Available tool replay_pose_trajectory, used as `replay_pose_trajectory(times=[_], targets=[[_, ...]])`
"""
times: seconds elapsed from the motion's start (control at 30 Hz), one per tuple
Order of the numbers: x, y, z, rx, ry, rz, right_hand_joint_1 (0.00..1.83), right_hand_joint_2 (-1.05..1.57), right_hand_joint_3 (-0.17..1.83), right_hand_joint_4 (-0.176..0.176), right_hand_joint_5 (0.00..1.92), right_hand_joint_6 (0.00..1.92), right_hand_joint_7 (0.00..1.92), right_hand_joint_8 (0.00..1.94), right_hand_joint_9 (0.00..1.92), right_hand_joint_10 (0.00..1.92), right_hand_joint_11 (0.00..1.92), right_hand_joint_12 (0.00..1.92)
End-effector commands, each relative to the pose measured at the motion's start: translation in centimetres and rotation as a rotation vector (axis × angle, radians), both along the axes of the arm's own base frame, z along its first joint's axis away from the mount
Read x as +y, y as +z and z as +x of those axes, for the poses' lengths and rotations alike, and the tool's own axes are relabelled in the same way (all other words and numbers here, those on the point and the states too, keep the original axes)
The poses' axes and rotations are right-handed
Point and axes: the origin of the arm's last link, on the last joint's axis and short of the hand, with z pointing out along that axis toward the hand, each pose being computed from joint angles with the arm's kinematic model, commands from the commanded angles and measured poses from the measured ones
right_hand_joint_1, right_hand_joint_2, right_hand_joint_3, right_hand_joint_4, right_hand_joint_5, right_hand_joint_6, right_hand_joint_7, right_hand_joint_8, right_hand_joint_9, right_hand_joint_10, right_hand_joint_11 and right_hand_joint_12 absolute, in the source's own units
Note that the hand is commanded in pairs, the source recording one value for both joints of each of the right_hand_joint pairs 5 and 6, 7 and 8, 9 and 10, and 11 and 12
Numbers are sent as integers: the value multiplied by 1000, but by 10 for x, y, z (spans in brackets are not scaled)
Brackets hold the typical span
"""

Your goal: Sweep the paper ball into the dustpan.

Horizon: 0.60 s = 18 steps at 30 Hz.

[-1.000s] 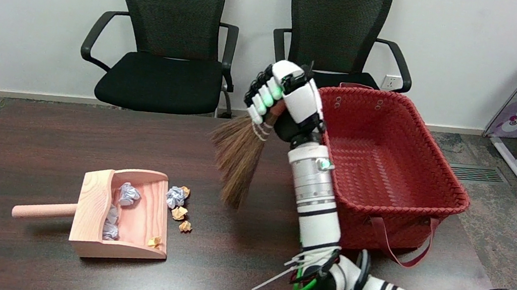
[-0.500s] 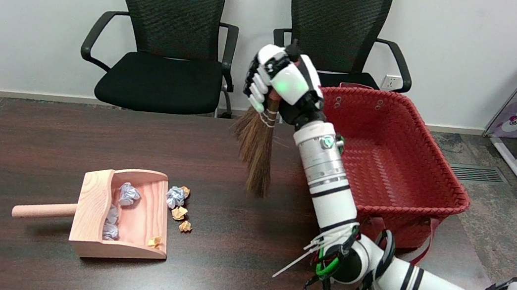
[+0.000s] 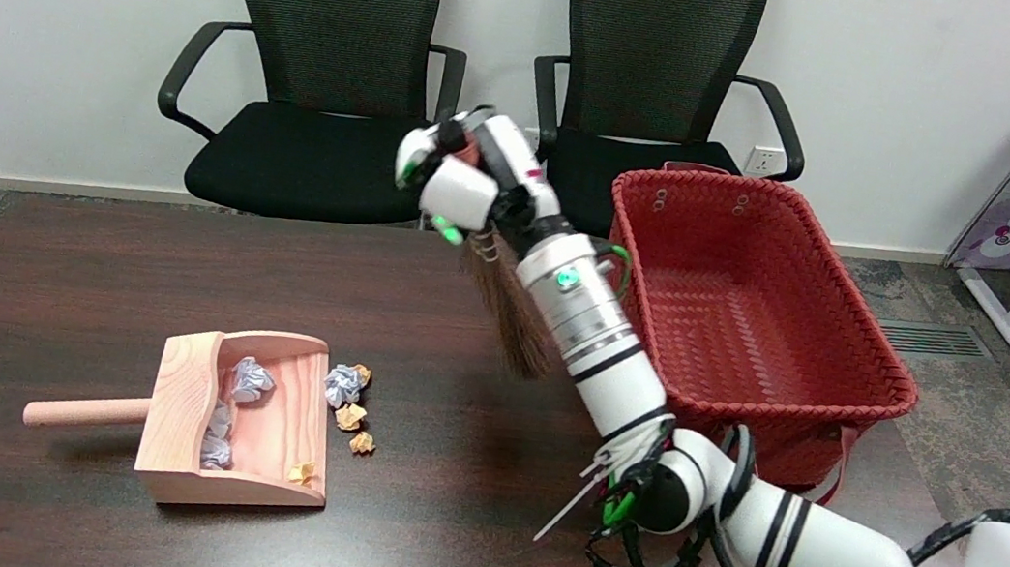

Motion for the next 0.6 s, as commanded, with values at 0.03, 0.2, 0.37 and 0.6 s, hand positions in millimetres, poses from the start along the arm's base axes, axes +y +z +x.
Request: replay_pose_trajectory(times=[0.03,0.2,0.37,0.6], targets=[[-13,-65,-49,425,-34,77,708,1571,1609,6,1920,1920,1920,1920,1920,1920,1920,1920],[-8,-83,-68,415,-96,106,709,1571,1631,4,1920,1920,1920,1920,1920,1920,1920,1920],[-4,-91,-80,386,-141,100,708,1571,1658,3,1920,1920,1920,1920,1920,1920,1920,1920],[0,-104,-93,311,-207,98,705,1571,1694,2,1920,1920,1920,1920,1920,1920,1920,1920]])
